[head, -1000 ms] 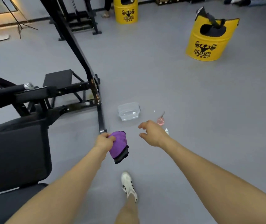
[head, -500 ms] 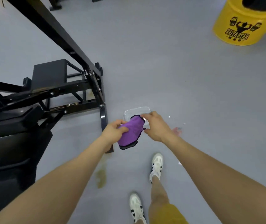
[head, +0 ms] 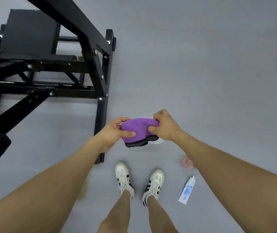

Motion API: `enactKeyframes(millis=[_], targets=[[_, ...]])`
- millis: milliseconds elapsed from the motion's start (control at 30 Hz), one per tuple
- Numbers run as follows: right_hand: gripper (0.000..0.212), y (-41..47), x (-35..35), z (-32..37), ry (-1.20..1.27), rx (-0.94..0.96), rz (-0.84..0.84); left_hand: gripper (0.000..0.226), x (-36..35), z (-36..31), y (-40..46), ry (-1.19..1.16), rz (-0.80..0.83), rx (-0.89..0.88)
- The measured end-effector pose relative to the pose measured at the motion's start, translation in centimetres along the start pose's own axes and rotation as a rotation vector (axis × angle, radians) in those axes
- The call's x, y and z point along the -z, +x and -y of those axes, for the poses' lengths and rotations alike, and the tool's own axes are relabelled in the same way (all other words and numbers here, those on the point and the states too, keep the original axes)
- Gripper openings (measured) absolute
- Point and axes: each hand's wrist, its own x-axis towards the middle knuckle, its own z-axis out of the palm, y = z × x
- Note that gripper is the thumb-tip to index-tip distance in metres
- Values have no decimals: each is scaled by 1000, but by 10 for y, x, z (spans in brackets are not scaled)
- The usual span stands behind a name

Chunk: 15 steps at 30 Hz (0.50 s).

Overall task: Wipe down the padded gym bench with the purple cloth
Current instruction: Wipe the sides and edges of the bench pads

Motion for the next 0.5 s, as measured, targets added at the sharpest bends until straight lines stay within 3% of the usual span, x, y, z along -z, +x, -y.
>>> enactKeyframes(millis=[67,167,300,500], targets=[[26,49,-13,-10,40,-74,17,58,9,13,44,-46,-21,59],[12,125,-41,-27,163,-158,9,47,24,32,120,-68,-131,71],[40,210,-91,-59,313,-286,-1,42,43,68,212,-8,-235,146],[37,292,-161,-105,158,-240,-101,47,59,142,318,180,-328,265]])
